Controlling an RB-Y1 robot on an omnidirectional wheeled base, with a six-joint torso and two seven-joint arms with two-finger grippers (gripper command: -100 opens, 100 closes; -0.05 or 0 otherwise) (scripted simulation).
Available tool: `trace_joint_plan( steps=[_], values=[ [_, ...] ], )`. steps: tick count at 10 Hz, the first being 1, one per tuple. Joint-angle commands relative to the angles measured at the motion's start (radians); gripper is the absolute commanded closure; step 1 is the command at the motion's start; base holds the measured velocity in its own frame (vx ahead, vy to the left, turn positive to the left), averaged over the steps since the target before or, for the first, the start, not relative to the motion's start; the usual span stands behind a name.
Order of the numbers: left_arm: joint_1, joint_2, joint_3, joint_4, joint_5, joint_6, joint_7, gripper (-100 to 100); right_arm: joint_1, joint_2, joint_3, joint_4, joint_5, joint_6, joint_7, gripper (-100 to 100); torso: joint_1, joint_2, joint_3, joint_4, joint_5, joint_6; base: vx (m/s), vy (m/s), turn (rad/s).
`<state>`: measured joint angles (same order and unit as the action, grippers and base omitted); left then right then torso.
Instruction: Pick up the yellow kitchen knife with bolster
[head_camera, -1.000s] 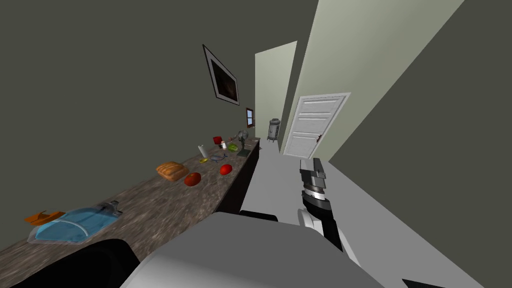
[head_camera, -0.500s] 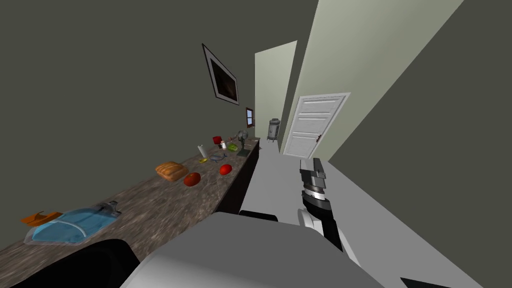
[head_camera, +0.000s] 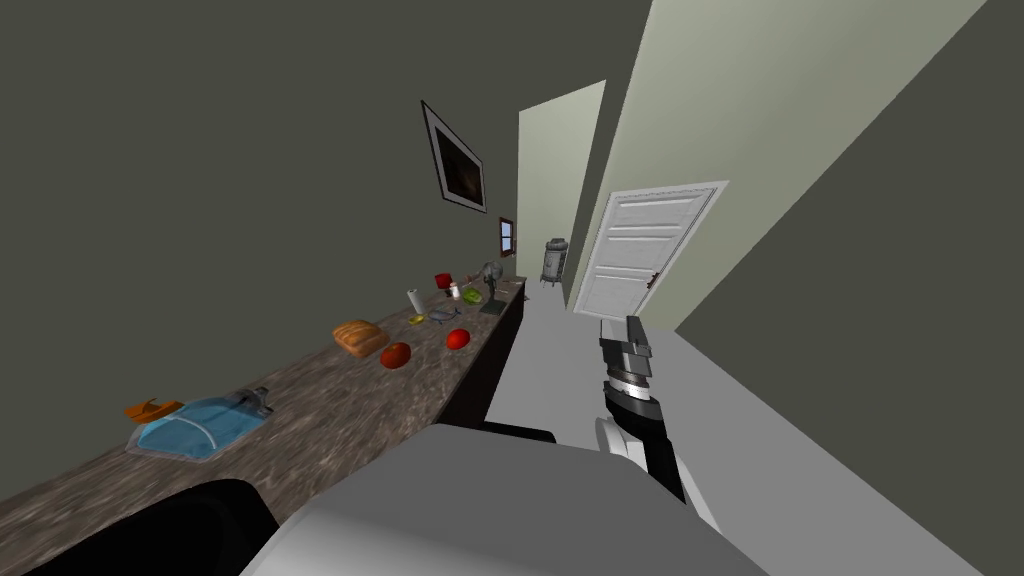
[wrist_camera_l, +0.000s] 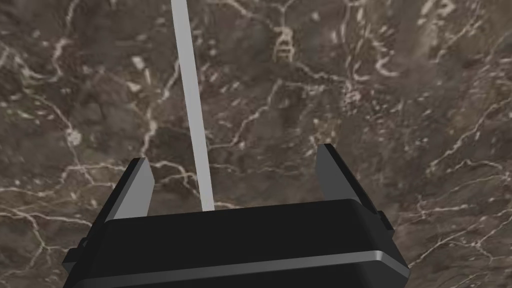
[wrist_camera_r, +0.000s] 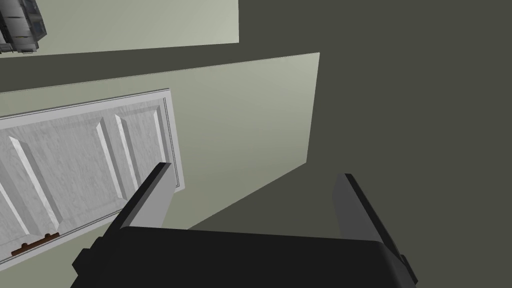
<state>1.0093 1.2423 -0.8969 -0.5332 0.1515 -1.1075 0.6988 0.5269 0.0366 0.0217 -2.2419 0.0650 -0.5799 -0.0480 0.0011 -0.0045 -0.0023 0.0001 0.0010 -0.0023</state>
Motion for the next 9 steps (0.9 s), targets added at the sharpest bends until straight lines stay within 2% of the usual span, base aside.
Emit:
trace_joint_plan(
  steps=[1, 2, 9],
  values=[
    [-0.001, -0.014, 0.031, 0.009, -0.044, 0.003, -0.021, -100, 0.0, 0.0, 0.0, 0.0, 0.0, 0.0, 0.0, 0, 0.0, 0.0, 0.0, 0.0, 0.0, 0.0, 0.031, -0.051, 0.115],
    [-0.001, -0.014, 0.031, 0.009, -0.044, 0.003, -0.021, -100, 0.0, 0.0, 0.0, 0.0, 0.0, 0.0, 0.0, 0, -0.006, 0.003, 0.002, 0.001, -0.002, 0.0, 0.016, -0.017, 0.052],
    [-0.001, -0.014, 0.031, 0.009, -0.044, 0.003, -0.021, -100, 0.0, 0.0, 0.0, 0.0, 0.0, 0.0, 0.0, 0, -0.004, 0.007, 0.004, 0.001, -0.001, 0.001, -0.003, 0.003, -0.009]
  ],
)
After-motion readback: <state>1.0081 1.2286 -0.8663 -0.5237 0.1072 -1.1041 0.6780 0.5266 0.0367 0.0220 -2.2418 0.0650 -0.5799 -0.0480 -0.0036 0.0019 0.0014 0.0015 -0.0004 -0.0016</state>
